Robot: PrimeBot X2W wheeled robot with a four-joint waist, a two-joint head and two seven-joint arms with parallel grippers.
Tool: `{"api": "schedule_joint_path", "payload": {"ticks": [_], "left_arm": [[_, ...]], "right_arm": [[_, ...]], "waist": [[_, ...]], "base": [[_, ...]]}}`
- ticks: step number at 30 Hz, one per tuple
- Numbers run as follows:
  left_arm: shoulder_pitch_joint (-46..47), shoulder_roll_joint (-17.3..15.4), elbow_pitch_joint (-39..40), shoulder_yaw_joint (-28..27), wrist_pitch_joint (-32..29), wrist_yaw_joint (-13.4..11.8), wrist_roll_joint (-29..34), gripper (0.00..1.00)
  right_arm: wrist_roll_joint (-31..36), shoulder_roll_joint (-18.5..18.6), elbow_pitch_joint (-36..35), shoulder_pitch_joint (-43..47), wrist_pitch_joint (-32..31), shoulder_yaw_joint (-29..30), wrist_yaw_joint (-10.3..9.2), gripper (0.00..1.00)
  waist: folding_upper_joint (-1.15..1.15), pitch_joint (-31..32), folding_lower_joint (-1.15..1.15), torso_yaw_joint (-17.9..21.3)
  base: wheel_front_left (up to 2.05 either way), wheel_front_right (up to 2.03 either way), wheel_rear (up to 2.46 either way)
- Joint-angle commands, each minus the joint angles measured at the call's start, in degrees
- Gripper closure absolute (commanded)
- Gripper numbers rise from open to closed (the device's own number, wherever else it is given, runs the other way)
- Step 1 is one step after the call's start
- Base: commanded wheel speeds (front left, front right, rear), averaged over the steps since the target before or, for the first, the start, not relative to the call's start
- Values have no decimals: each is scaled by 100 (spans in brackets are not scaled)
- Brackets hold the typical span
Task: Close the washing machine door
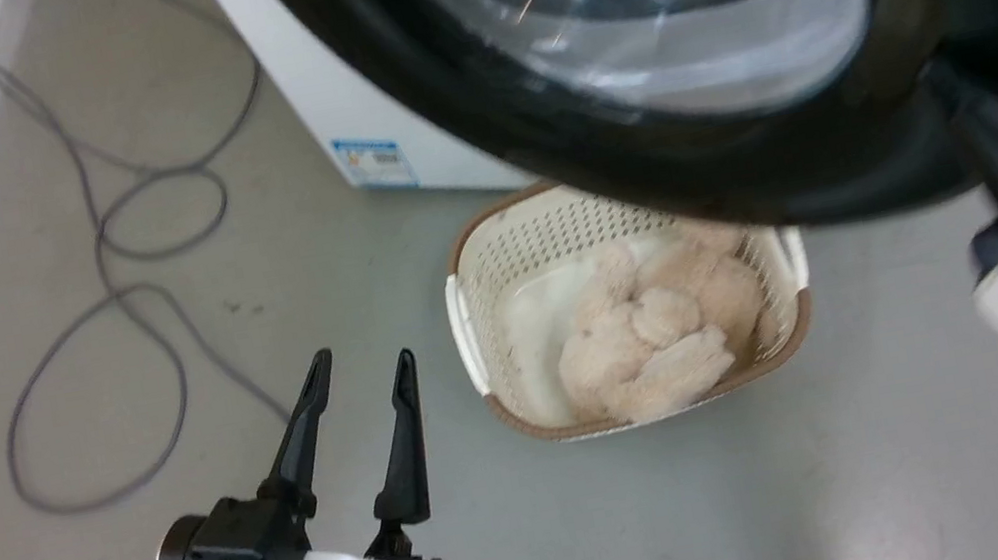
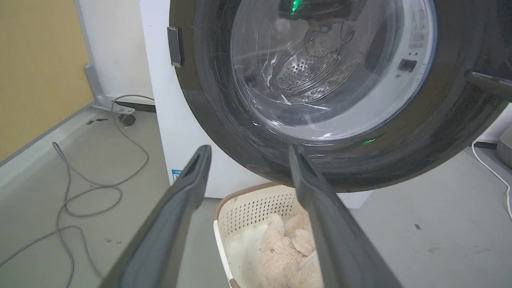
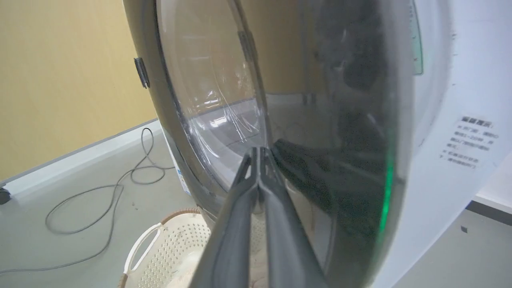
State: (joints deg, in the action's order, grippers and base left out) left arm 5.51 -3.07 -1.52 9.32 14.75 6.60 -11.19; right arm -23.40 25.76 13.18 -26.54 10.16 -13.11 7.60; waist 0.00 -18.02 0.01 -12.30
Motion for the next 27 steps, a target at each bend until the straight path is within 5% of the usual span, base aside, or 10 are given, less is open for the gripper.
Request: {"api": "schedule_joint_path", "payload": {"ticks": [1, 27], "left_arm": [[129, 8, 0, 29, 25, 21, -1, 0], [619, 19, -75, 362, 25, -286, -374, 0]], "right_arm": [[-73, 125, 77, -269, -37, 84, -11, 100], [-175, 318, 1321, -2357, -506, 1259, -11, 100]], "waist": [[0, -211, -1, -147], [0, -905, -1, -478]], "base": [[0, 0, 0], [0, 0, 0]]}}
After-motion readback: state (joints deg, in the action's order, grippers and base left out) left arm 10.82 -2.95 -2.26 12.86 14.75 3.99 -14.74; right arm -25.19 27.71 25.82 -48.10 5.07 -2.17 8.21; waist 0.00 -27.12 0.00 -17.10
